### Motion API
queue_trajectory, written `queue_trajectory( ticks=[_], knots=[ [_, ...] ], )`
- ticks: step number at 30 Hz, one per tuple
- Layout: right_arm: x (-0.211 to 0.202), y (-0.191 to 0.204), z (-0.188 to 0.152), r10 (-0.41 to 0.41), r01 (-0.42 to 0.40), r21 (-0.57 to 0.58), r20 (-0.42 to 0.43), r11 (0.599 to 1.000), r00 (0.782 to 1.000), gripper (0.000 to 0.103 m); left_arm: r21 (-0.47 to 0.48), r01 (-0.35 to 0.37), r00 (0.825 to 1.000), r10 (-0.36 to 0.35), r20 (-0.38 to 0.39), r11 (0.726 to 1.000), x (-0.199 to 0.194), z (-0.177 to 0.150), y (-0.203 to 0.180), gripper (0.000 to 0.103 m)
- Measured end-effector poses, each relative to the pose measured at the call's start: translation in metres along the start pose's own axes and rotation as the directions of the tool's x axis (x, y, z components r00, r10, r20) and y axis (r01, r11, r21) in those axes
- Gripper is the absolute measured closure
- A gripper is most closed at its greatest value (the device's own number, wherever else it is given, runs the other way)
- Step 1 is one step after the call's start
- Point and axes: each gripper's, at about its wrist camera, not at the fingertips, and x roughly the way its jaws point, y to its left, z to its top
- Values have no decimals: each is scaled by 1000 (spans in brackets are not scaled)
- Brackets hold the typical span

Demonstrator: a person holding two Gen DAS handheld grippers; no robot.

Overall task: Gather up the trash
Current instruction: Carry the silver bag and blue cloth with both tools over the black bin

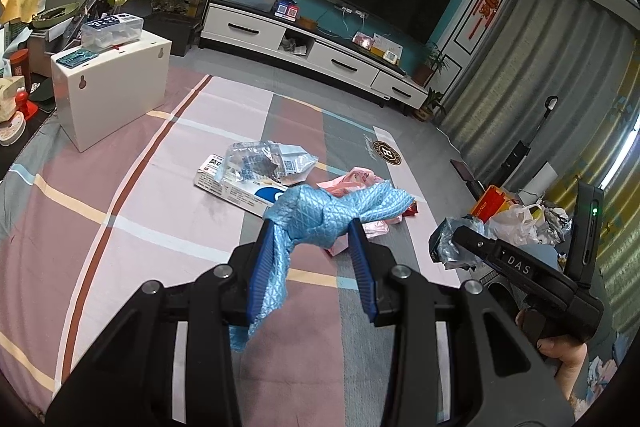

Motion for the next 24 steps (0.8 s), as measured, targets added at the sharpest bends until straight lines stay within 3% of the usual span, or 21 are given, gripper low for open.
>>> queue_trajectory(
  ticks=[16,24],
  knots=[
    [-19,-15,0,-21,19,30,50,999,999,56,68,3,999,-1,-32,998,11,-16,-23,65],
    [-46,-37,1,-47,38,76,129,996,991,56,124,23,1000,-20,-18,992,7,-23,-51,65]
  ],
)
